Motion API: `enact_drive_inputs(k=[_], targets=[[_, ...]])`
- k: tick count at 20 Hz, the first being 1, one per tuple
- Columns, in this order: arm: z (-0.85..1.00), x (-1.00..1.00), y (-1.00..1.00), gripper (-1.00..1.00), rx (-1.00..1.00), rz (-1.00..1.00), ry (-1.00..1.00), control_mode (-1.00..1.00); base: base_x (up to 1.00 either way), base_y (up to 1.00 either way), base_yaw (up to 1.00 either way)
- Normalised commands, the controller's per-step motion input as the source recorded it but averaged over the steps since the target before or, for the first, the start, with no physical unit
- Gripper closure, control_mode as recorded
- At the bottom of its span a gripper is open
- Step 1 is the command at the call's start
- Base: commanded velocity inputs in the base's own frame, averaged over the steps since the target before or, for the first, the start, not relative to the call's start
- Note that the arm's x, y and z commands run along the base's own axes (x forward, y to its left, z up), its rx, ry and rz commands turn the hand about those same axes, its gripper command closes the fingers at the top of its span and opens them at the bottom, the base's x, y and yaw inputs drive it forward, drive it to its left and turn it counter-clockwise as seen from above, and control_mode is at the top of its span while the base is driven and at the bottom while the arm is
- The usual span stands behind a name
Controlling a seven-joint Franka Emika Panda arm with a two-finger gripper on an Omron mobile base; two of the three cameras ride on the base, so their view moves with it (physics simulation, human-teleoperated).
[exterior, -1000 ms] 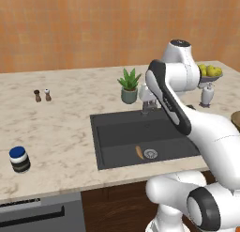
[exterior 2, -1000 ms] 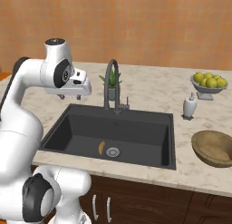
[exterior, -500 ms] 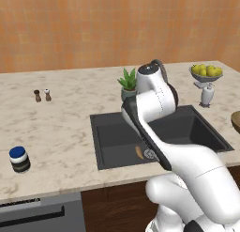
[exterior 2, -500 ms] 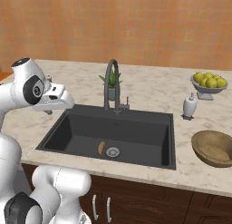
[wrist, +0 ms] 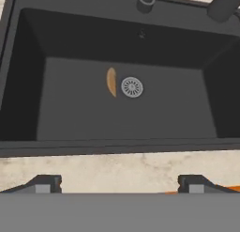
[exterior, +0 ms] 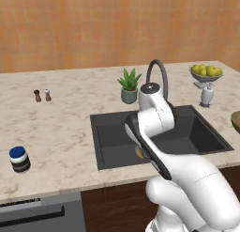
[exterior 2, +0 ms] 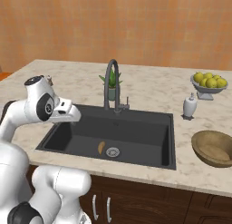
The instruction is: Pick the sweet potato from the sink and place it in the bowl. Then pick the bowl and place it in the microwave. Then close the microwave door and press the start button.
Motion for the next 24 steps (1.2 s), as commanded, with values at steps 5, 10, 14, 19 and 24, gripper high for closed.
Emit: enact_drive_inputs(k=[5, 10, 14, 19, 24], targets=[[-0.35, 0.50, 0.00, -1.00, 0.00, 0.00, 0.05, -1.00, 0.00, 0.00, 0.00], [-0.51, 0.54, 0.00, -1.00, 0.00, 0.00, 0.13, -1.00, 0.00, 0.00, 0.00], [-0.46, 0.49, 0.00, -1.00, 0.00, 0.00, 0.18, -1.00, 0.00, 0.00, 0.00], [-0.46, 0.36, -0.20, -1.00, 0.00, -0.03, 0.01, -1.00, 0.00, 0.00, 0.00], [-0.46, 0.02, -0.21, -1.00, 0.00, -0.05, -0.08, -1.00, 0.00, 0.00, 0.00]])
